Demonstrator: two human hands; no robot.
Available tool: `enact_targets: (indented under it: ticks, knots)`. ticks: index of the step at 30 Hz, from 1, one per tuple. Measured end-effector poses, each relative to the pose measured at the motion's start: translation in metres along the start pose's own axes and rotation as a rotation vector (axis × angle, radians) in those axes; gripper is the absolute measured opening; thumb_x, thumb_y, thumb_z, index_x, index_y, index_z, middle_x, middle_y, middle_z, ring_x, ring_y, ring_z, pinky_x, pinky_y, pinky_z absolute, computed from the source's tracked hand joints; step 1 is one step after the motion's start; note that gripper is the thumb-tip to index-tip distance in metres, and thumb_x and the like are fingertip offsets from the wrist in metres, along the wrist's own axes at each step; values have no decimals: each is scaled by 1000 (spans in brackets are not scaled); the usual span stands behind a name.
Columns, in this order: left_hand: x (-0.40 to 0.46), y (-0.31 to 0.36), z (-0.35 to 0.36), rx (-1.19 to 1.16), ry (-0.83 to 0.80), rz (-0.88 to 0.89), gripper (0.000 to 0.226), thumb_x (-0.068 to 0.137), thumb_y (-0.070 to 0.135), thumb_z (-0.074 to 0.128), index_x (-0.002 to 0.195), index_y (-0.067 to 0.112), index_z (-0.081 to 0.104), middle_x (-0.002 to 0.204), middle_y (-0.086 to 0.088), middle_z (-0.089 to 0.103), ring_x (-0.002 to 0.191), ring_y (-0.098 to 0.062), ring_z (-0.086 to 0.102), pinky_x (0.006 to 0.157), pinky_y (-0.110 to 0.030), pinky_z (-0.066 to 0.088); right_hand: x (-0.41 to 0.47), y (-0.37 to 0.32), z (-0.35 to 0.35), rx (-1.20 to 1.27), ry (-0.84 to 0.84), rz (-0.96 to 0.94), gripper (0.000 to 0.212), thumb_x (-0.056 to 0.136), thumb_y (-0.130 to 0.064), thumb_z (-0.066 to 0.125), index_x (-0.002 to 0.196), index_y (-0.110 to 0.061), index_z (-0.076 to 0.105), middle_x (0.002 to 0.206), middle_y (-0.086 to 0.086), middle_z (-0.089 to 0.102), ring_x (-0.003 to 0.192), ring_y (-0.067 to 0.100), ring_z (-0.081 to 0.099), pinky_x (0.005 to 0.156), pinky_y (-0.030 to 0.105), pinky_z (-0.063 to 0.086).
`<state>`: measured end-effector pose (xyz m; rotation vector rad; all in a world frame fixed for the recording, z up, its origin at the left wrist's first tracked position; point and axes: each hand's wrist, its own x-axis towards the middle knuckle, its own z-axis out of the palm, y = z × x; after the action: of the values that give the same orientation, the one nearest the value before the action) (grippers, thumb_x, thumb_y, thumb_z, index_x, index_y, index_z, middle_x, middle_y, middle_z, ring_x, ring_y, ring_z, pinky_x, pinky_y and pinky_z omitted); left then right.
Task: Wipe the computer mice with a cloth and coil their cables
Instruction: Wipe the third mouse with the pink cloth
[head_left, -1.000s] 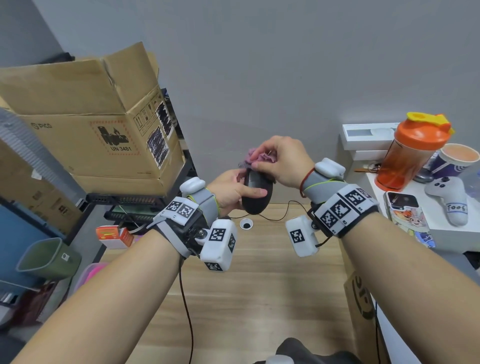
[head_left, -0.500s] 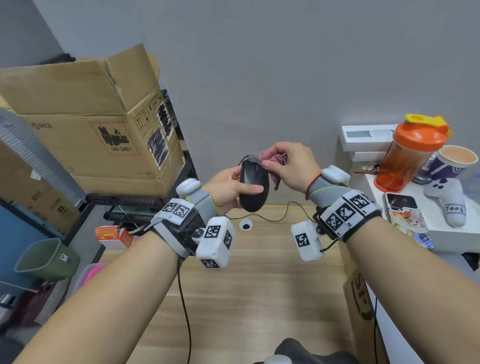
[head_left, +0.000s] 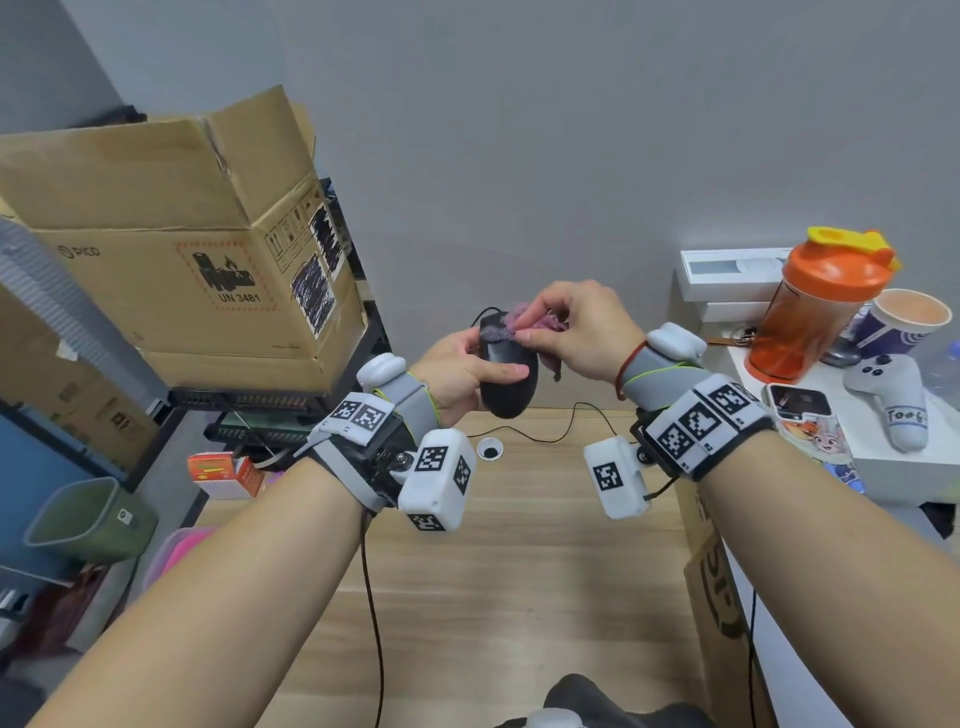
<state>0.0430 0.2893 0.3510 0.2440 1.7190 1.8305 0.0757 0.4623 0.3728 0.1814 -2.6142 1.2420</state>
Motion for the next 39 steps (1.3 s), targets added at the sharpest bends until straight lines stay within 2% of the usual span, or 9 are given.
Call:
enact_targets:
  ticks: [4,9,15,19,21,29,33,36,39]
  knots:
    - [0,0,-6,61,8,2,50,82,-10,68,126,12,60,103,-5,69,97,-24,66,73,-38,55,-4,0,-2,18,-124,-9,13,78,-14,80,74,-23,71,95,-7,75,47,5,61,59,21,49]
    - [1,-2,7,201,-68,-28,45,80,-7,73,118,14,63,100,-3,71,94,-21,68,80,-43,58,9,-5,-1,-119,110,-8,6,79,-21,77,84,-23,75,100,-4,72,95,13,66,90,29,49]
    - [5,-7,3,238,-15,16,38,77,-9,75,103,18,66,91,-1,71,93,-24,65,76,-37,54,7,-8,2,-181,-130,-114,12,74,-22,83,84,-27,78,84,-18,63,80,4,61,74,5,39]
    - [3,-4,-1,232,-40,13,48,77,-8,75,118,16,64,99,1,70,96,-23,67,80,-43,57,13,1,-1,-112,51,4,9,82,-23,75,91,-24,78,100,-7,73,94,13,66,89,29,50]
    - [2,-3,-6,221,-52,19,54,77,-9,74,123,17,62,105,0,70,99,-22,67,84,-46,57,12,6,0,-99,42,25,12,87,-21,71,96,-23,78,104,-6,71,94,18,67,89,30,50]
    - [4,1,-7,-147,57,-6,42,89,-3,63,129,6,57,108,-10,66,94,-24,67,79,-42,58,3,21,3,-94,98,140,5,88,-23,69,86,-22,74,64,5,71,59,13,67,79,28,54]
    - [11,9,-4,-289,94,-96,39,96,8,54,134,-1,51,118,-20,63,101,-34,64,94,-56,52,1,13,10,78,102,87,10,86,-18,71,95,-21,73,81,-2,71,81,19,70,86,37,55]
    - [13,12,-1,-335,112,-103,29,99,13,49,123,1,58,115,-19,67,93,-31,68,87,-50,56,-3,7,16,123,-8,29,18,84,-12,72,93,-28,70,102,3,71,95,20,67,93,40,52]
    - [12,13,-7,-361,119,-110,24,101,16,42,102,3,62,100,-16,71,81,-26,71,82,-44,56,-7,7,13,232,-142,3,22,82,-9,75,87,-29,71,103,1,73,95,22,69,92,36,55]
